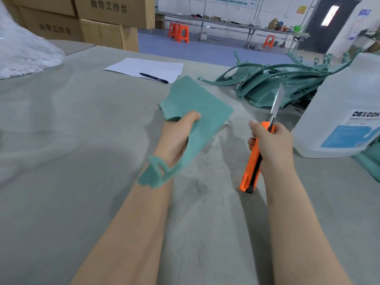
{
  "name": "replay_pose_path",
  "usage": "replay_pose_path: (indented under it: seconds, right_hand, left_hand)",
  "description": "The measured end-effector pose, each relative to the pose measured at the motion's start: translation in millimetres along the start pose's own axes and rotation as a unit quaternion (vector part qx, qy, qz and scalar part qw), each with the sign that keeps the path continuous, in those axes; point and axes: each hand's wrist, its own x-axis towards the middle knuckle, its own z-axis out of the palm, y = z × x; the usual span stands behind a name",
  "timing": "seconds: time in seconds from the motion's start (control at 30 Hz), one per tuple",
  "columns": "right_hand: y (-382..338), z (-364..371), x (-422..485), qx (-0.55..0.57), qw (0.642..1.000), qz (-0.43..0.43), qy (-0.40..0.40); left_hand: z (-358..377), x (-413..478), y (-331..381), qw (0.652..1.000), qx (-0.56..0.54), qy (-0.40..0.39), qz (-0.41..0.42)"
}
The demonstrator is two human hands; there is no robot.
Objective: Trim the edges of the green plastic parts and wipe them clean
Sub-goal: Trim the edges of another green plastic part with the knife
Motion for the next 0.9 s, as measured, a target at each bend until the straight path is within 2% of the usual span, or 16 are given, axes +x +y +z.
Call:
replay_pose_path:
  seconds: [0.1,0.27,0.4,0.57,0.7,0.9]
  right_hand:
    - [-2.5,6.4,-5.5,-0.002,0.999,-0.007,-0.049]
    - [-5.6,9.9,-11.9,-0.034,0.994,-0.002,-0.105]
    - [-5.2,11.3,-13.9,-0.05,0.992,-0.006,-0.115]
    - [-5.5,16.7,-17.5,-0.064,0.991,-0.019,-0.118]
    - [-5.2,20.9,-22.1,-0.106,0.984,-0.044,-0.135]
    - [-2.8,34.6,-32.3,-0.159,0.965,-0.124,-0.167]
  left_hand:
    - [-4.7,8.0,-1.8,0.997,-0.066,0.045,-0.012]
    - [-8.7,8.9,-1.6,0.984,-0.172,0.054,-0.016]
    - [-9.7,10.3,2.0,0.964,-0.253,0.045,-0.07]
    - [-11.5,11.2,1.1,0.948,-0.299,0.015,-0.107]
    - [-11.4,11.9,0.2,0.942,-0.31,0.02,-0.126]
    - [-10.9,9.8,0.6,0.936,-0.323,-0.013,-0.142]
